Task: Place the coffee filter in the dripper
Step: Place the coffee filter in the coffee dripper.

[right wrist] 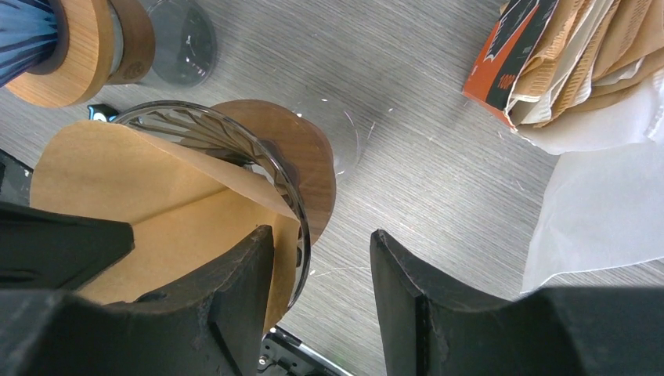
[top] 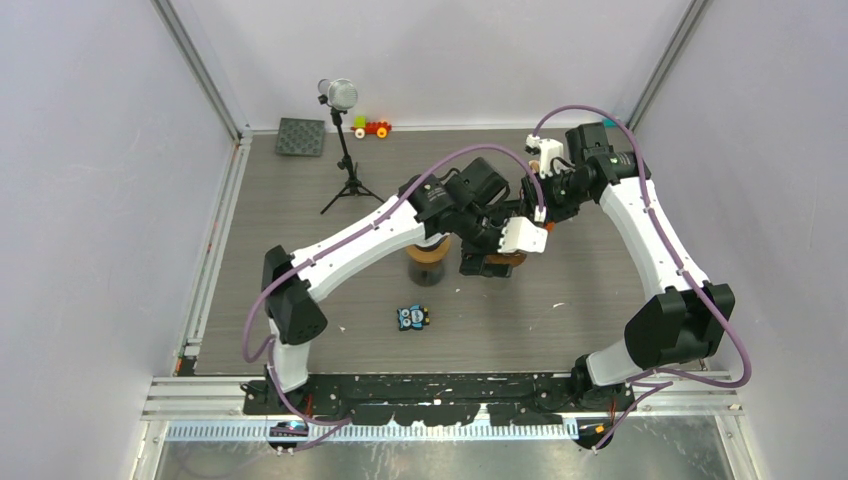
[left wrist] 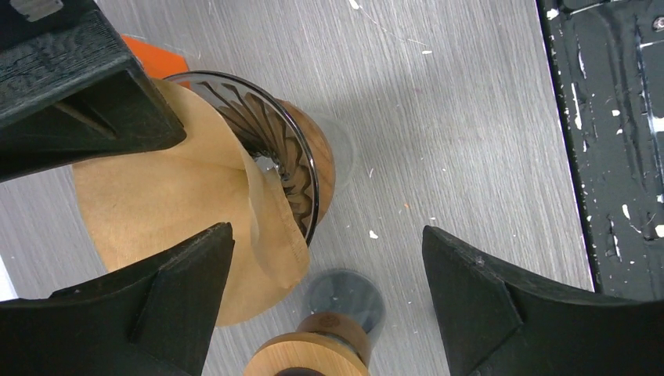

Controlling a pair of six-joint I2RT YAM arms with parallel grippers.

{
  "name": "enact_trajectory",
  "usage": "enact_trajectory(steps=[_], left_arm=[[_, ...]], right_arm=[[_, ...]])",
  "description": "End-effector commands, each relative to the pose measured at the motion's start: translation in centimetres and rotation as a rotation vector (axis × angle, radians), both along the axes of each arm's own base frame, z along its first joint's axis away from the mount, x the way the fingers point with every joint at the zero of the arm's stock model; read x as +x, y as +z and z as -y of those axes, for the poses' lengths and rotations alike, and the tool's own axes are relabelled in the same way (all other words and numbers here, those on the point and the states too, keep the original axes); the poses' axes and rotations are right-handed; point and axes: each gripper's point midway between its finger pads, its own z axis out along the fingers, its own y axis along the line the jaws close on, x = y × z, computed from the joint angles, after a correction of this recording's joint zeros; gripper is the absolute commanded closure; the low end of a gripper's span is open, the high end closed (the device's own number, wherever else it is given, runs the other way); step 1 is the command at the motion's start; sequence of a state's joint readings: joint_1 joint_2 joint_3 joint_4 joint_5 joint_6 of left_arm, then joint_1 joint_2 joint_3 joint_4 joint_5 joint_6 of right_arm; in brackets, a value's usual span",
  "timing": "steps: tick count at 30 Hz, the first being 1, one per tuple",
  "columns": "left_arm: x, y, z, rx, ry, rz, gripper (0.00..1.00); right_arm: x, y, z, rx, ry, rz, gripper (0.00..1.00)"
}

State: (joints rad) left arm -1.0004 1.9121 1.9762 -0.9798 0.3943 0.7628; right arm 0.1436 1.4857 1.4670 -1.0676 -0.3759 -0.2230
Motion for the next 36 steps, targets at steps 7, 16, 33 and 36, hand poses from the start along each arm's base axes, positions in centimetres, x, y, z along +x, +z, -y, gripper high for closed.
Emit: enact_trajectory(steps=[7, 16, 33, 36], left_arm=[[-1.7, 4.4, 0.3, -0.143, 0.060, -0.072, 0.10], [-2.6, 2.9, 0.3, -0.113, 0.056, -0.144, 0.19], [-2.7, 2.0, 0.4, -0.104, 0.040, -0.149, 0.23], [-2.3, 1.6, 0.4, -0.095, 0.045, -0.133, 0.23]], right_arm=[[0.4, 3.0, 0.3, -0.001, -0.004, 0.085, 0.46], [0.8, 2.9, 0.7, -0.030, -0.002, 0.084, 0.47], [0.9, 2.3, 0.6, -0.034, 0.020, 0.060, 0.47], [0.7, 2.1, 0.5, -0.031, 0.032, 0.052, 0.47]])
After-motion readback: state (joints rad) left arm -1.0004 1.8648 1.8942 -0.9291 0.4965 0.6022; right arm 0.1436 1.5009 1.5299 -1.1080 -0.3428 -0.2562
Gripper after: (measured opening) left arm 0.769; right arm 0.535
